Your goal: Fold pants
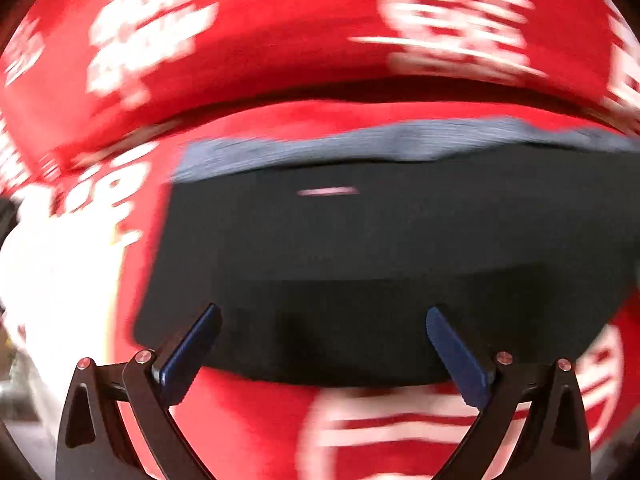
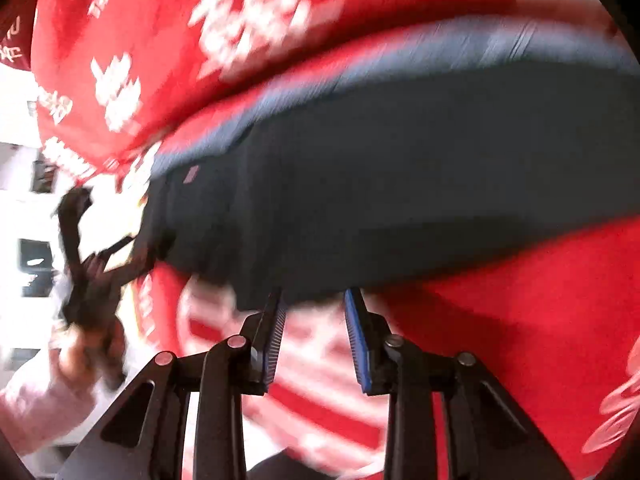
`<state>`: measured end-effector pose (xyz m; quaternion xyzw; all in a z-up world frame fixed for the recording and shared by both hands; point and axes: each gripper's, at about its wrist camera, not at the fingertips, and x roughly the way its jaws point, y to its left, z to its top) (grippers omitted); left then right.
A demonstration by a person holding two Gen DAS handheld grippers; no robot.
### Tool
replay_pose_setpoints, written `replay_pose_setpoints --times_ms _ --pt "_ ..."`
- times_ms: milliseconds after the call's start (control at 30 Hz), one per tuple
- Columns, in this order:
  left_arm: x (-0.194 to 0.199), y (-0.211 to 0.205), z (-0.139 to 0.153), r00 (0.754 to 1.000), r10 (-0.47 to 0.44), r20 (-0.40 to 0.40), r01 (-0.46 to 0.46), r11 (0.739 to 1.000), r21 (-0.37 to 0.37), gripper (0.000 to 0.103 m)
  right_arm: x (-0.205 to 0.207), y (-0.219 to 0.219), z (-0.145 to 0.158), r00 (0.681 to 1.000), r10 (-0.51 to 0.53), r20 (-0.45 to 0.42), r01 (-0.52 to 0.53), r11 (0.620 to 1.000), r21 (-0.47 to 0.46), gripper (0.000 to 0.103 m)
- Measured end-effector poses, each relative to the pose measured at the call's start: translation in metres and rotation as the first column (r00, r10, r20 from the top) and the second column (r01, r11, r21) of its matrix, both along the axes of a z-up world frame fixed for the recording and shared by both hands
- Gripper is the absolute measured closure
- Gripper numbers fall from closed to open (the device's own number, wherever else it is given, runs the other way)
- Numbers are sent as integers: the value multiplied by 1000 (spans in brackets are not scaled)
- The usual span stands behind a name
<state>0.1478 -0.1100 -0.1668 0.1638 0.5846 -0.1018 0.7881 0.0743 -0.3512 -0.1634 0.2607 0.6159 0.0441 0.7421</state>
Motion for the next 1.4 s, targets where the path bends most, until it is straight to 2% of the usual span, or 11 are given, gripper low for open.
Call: replay_pose_setpoints --times_ms 100,167,300,367,533,700,767,933,1100,1267,1400 --pt "-14 -60 -17 996 -93 -12 93 995 -28 0 27 -27 -8 1000 3 7 -2 997 -82 70" --pt "-20 -76 -34 995 -98 12 98 995 21 0 32 -30 -31 996 72 -50 -79 983 -164 70" --pt "-13 -40 -36 996 39 -84 -48 992 -116 0 12 -32 -27 993 120 -20 -122 978 -170 70" --pt "0 -32 -26 996 39 -79 -42 998 -36 0 17 -35 -21 994 84 -65 -93 985 -144 70" --pt "65 -20 1 997 27 73 -27 1000 4 0 83 -14 2 982 177 60 -173 982 -77 69" --pt "126 19 -38 983 156 98 -168 977 131 0 154 46 -42 967 256 1 -255 966 -49 69" --pt "133 40 -46 975 206 87 -209 977 30 0 164 53 -60 965 259 -27 -261 959 -107 74" --pt "144 54 -46 967 230 109 -236 971 45 0 180 27 -71 989 146 15 -142 975 -170 85" --pt "142 65 -37 953 291 82 -297 953 65 0 165 -1 -52 997 71 2 -69 976 -206 79" --pt "91 35 -20 983 163 85 -171 980 103 0 124 -9 -35 996 91 9 -87 968 -234 78" --pt "51 -11 -10 995 94 32 -96 994 44 0 81 -26 -23 999 43 9 -39 961 -273 77"
